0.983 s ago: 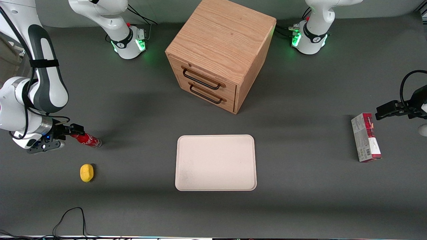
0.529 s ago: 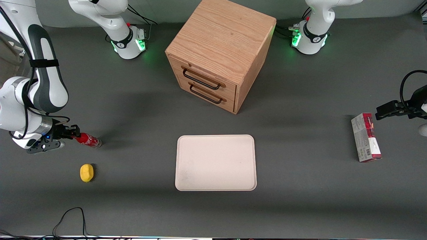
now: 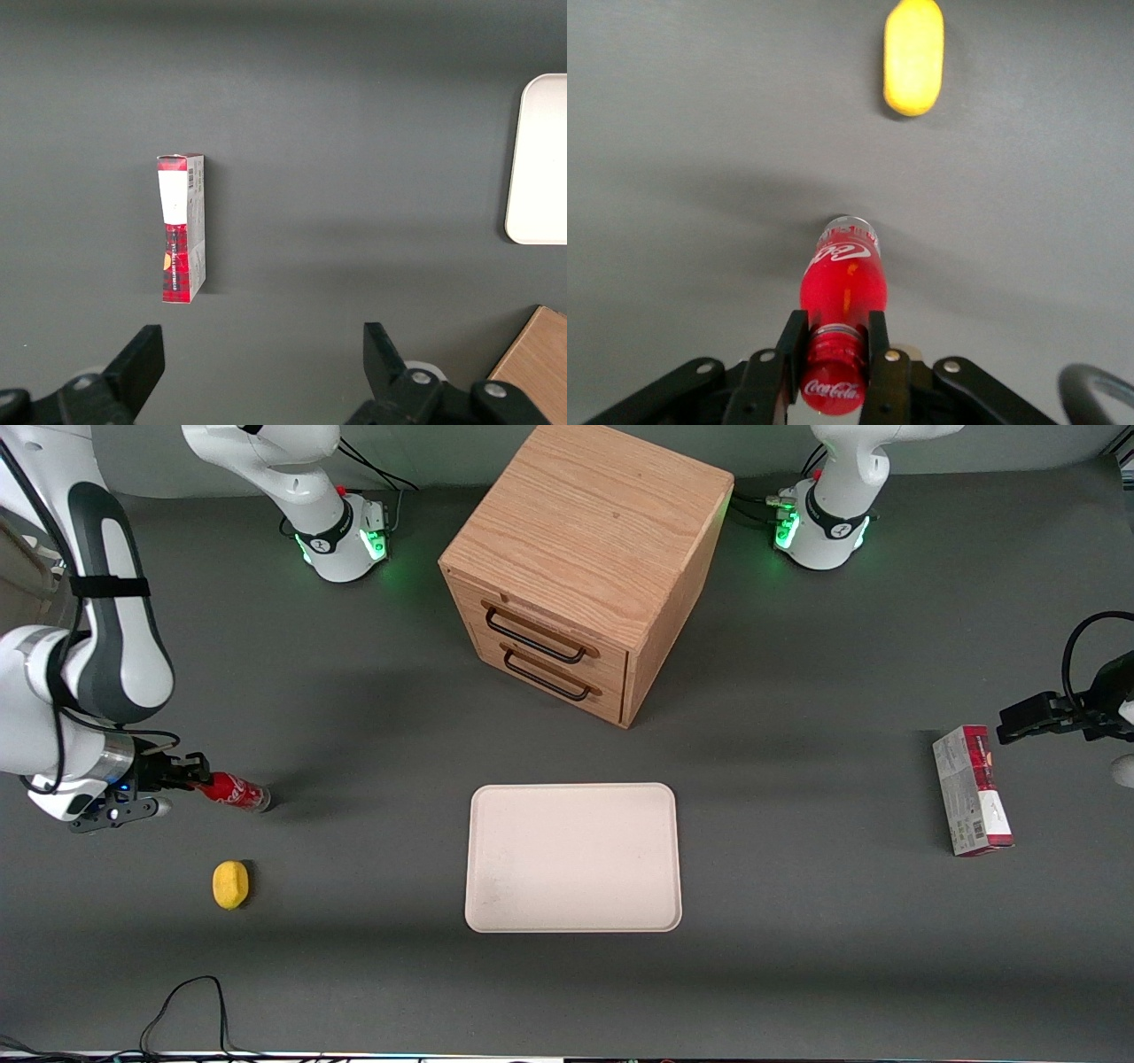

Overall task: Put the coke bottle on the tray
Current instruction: 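Close the right gripper on the bottle and lift it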

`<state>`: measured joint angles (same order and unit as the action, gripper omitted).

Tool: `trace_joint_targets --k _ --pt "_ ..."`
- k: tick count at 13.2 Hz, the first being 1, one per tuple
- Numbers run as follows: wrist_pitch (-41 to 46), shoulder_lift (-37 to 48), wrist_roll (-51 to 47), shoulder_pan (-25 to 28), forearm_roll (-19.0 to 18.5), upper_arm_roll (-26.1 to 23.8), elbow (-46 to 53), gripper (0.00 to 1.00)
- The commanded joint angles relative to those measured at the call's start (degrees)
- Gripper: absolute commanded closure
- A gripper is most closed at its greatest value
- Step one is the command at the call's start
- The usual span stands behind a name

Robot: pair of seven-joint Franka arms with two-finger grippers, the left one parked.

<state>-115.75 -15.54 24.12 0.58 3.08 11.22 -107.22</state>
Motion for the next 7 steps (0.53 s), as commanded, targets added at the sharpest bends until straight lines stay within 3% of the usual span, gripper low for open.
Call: trace_joint_targets --k 1,4,7 --pt "13.74 1.22 -1.95 0.74 1.31 0.12 11.72 0.88" --pt "30.97 -1.84 -4.52 1.62 0.52 0.11 28.77 0.88" --pt "40.05 -4.58 -5.40 1.62 0.52 0.20 39.00 0.88"
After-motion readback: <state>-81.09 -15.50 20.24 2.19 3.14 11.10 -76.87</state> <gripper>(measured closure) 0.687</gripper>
